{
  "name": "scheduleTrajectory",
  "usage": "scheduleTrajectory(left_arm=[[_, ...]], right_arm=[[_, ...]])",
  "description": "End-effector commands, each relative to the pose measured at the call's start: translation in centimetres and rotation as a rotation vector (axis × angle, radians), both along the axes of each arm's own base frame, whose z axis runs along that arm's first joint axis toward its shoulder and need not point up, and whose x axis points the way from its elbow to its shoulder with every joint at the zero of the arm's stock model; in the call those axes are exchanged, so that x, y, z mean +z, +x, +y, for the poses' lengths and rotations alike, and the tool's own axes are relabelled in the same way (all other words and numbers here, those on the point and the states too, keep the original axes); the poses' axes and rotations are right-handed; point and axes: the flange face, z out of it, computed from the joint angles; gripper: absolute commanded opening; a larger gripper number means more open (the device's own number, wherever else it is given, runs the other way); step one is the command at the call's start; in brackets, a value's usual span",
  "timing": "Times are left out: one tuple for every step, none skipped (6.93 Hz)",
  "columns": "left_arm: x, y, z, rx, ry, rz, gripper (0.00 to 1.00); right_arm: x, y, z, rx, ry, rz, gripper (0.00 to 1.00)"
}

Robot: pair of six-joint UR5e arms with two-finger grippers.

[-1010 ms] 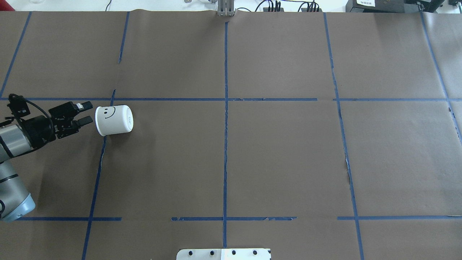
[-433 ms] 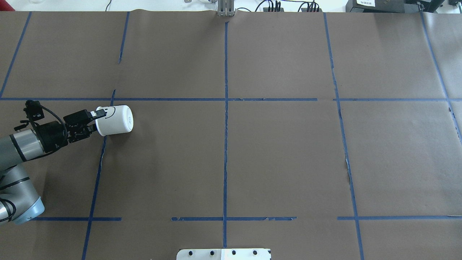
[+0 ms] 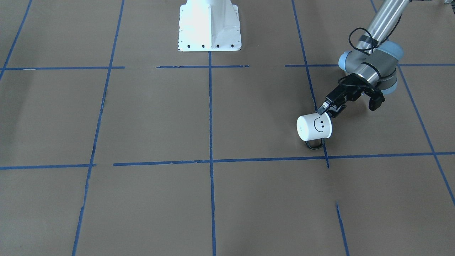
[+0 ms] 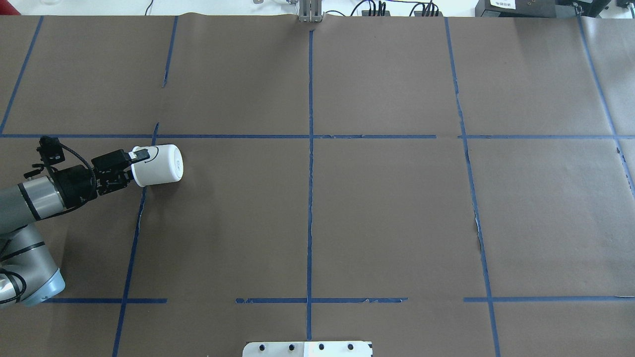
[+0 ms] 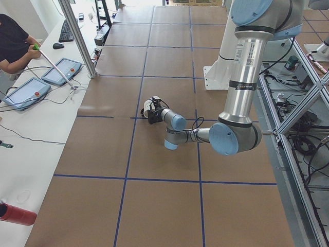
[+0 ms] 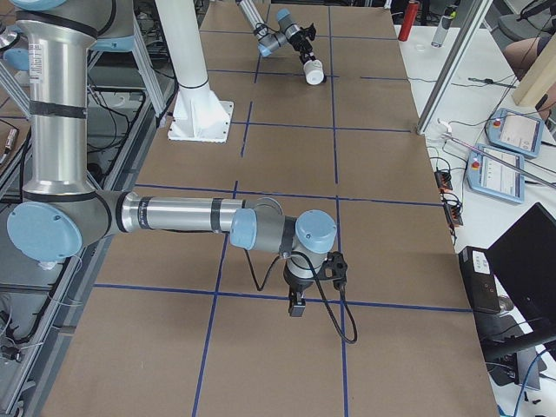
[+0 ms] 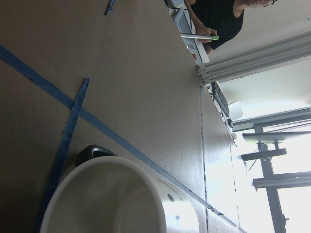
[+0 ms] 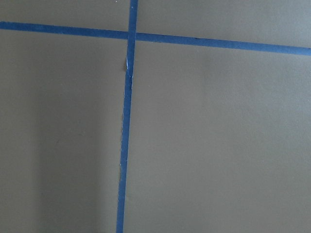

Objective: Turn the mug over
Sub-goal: 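Close the left gripper on the rim of the white mug, then lift the mug with the left gripper and carry it toward the table center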

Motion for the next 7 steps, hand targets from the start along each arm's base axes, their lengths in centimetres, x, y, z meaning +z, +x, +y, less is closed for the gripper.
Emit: scheduleTrajectory(left_arm=[[-0.2, 0.3, -0.3, 0.000, -0.002, 0.004, 0.00], [-0.4, 0.2, -0.3, -0.001, 0.000, 0.012, 0.00], [-2.5, -0.6, -0.1, -0.003, 0.030, 0.082, 0.00], [-5.2, -1.4, 0.1, 0.013, 0.001, 0.183, 0.00], [-6.9, -1.9, -0.2, 0.015, -0.031, 0.241, 0.00], [-8.6, -1.5, -0.8, -0.003, -0.071, 0.245, 0.00], [-12.7, -0.2, -1.9, -0.007, -0.096, 0.229, 0.00]], right_arm=[[0.0, 0.0, 0.0, 0.000, 0.000, 0.000, 1.00], [0.1, 0.0, 0.1, 0.000, -0.002, 0.000, 1.00], [0.0, 0.0, 0.0, 0.000, 0.000, 0.000, 1.00], [0.0, 0.0, 0.0, 0.000, 0.000, 0.000, 1.00], [0.0, 0.0, 0.0, 0.000, 0.000, 0.000, 1.00], [0.0, 0.0, 0.0, 0.000, 0.000, 0.000, 1.00], [0.0, 0.0, 0.0, 0.000, 0.000, 0.000, 1.00]])
